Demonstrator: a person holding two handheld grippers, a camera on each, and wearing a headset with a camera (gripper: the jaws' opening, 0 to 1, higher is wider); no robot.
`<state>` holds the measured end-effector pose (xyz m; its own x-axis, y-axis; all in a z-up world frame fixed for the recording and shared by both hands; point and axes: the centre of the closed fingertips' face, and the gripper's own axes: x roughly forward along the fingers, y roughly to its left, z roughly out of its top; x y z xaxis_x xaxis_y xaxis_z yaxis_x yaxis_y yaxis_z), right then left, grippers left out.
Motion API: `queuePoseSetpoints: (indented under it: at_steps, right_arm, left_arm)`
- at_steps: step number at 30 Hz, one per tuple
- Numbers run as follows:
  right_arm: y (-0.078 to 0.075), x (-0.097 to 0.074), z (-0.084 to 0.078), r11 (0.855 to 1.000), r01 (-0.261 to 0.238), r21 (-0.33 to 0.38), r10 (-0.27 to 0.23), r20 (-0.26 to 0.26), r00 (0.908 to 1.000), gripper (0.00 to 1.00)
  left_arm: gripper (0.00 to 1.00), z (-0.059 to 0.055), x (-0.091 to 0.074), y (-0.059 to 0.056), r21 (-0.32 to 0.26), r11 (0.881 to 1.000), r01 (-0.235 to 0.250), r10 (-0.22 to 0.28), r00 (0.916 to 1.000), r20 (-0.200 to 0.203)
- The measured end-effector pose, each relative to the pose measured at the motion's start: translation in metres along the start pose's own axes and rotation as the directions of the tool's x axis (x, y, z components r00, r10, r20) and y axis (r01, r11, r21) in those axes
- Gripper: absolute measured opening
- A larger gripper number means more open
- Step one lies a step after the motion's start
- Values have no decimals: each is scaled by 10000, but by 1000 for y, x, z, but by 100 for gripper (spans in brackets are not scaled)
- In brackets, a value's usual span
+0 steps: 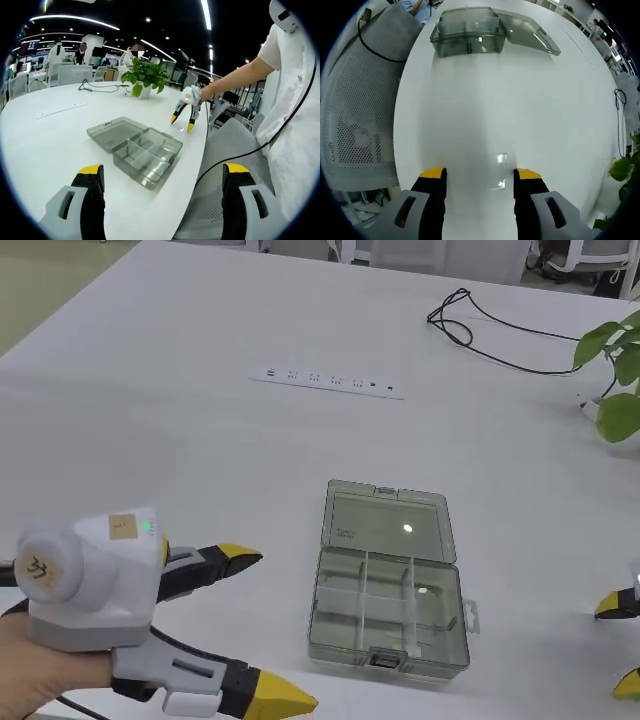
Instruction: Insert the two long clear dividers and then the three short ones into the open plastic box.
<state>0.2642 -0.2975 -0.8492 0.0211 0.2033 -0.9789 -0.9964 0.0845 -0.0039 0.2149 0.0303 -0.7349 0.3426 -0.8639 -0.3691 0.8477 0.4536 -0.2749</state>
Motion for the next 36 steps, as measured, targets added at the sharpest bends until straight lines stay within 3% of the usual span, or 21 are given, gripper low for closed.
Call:
queuePoseSetpoints:
  at_steps: [16, 27, 36]
  right_arm:
    - [-1, -1, -1, 9999, 40, -129, -42, -156, 9999, 33]
    - [-2, -4, -2, 9996, 214, -202, -219, -257, 9994, 33]
    - [-4, -15, 6, 9985, 539, -138, -539, -30, 9985, 33]
  left_arm:
    - [100, -1, -1, 0, 21, 10000, 16, -16, 10000, -22]
    - [100, -3, -3, 1, 128, 9999, 2, 0, 9999, -135]
    - [100, -3, -4, 0, 176, 9998, 34, -32, 9999, -133]
